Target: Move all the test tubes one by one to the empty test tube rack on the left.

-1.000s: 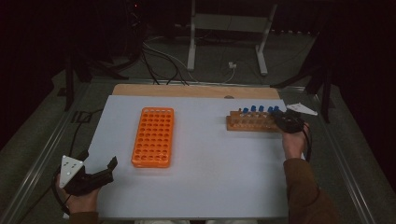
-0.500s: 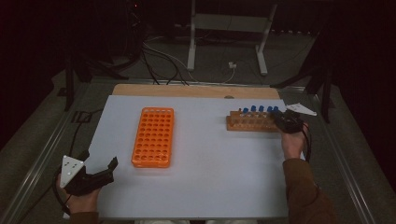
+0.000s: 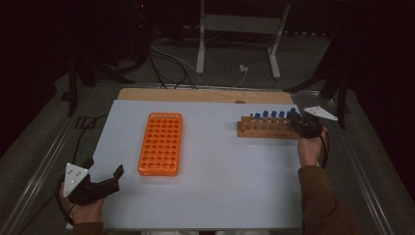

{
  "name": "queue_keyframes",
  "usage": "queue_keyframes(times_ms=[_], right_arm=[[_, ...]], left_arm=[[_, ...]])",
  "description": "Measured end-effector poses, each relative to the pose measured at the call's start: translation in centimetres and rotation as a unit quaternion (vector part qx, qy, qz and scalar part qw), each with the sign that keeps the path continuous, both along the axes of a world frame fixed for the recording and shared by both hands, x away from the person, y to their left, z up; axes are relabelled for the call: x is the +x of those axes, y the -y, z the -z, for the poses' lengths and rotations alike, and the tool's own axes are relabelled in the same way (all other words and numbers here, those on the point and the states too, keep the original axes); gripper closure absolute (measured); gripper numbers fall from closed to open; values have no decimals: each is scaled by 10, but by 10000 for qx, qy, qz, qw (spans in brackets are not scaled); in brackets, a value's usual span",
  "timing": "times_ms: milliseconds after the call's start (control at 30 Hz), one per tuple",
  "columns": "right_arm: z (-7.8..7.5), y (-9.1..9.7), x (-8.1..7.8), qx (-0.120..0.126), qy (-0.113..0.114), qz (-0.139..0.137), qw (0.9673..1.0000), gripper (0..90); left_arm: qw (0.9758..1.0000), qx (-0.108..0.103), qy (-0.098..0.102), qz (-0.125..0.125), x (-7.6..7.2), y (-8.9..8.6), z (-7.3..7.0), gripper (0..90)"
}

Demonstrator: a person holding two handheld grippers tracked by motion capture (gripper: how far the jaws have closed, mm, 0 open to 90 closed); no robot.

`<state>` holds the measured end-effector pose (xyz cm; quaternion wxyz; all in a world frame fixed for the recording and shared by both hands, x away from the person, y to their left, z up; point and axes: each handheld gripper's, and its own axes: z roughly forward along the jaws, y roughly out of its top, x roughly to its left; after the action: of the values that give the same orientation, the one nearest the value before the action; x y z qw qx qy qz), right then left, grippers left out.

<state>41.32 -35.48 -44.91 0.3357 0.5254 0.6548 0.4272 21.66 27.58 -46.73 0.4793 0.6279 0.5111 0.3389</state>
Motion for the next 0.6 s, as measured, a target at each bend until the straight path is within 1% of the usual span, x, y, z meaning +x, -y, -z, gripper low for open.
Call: queue_keyframes(times_ms=[100, 267, 433, 500, 600], right_arm=[[-5, 1, -2, 15, 69, -8, 10000, 768], [-19, 0, -6, -13, 243, -44, 9997, 768], [-34, -2, -11, -42, 410, -154, 9990, 768], [-37, -2, -12, -59, 417, -197, 9989, 768], [-38, -3, -15, -51, 421, -250, 9988, 768]], left_arm=[[10000, 1, -7, 6, 1, 1, 1, 5], [10000, 18, -27, 18, 1, 2, 1, 6], [10000, 15, -56, 62, 3, 5, -1, 6], [9999, 48, -70, 81, 4, 7, -3, 6], [9998, 27, -58, 167, 7, 12, -7, 6]])
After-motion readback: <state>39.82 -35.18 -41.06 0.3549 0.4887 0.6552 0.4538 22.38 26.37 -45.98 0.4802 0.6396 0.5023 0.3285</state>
